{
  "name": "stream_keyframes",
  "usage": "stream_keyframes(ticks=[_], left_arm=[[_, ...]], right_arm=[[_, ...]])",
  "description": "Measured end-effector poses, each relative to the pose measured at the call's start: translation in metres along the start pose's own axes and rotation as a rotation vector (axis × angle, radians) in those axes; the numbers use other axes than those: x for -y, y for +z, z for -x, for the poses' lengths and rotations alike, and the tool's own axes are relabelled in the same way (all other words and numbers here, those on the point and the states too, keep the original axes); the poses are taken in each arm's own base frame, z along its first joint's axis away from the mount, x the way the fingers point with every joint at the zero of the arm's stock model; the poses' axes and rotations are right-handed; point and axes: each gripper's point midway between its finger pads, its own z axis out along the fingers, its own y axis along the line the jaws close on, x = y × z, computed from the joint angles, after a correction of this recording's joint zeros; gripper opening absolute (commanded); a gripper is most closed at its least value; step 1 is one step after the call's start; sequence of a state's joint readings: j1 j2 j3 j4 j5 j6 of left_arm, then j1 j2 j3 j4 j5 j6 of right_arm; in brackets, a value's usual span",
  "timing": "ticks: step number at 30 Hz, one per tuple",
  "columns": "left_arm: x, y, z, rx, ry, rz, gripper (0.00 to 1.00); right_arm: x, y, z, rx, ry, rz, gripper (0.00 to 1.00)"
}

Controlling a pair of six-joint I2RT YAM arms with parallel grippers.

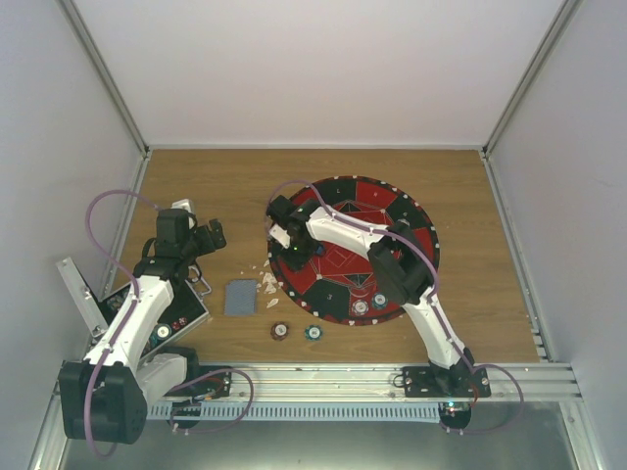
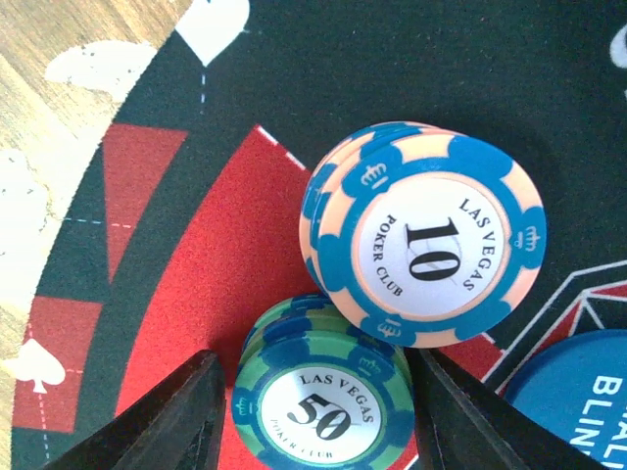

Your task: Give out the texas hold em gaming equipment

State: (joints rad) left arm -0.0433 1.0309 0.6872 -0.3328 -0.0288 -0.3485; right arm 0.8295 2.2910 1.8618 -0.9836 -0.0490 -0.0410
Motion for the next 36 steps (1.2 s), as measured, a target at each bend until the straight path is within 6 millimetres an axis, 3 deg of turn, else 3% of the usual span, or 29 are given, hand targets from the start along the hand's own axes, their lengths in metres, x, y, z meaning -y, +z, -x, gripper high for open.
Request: stream_keyframes(ticks=[11,17,21,24,31,36], left_arm=[[-0.002,0.0,0.001,0.005,-0.001,0.014,0.99],[-0.003,0.0,0.001,0.006,-0.003,0.015,0.99],[-0.003,0.0,0.001,0.005,-0.003,0.016,0.99],[-0.003,0.0,0.001,0.003,-0.002,0.018,0.99],[-0.002,-0.002,0.002,-0.001,-0.003,0.019,0.99],[-0.003,-0.002,0.001,-0.008,-0.002,0.021,0.99]], right_arm=[[-0.006,-0.008,-0.007,-0.004,0.013,0.029,0.68],[-0.014,-0.049,-0.013,0.054,0.012,0.062,0.79],[-0.022,-0.078,-0.036,0.096,0.01,0.075,0.81],[-0.033,-0.088,-0.065,0.1,0.0,0.078,0.82],[-0.084,-0.063,-0.124,0.03,-0.082,0.104,0.82],[-0.104,-0.048,-0.139,0.013,-0.114,0.111,0.83]])
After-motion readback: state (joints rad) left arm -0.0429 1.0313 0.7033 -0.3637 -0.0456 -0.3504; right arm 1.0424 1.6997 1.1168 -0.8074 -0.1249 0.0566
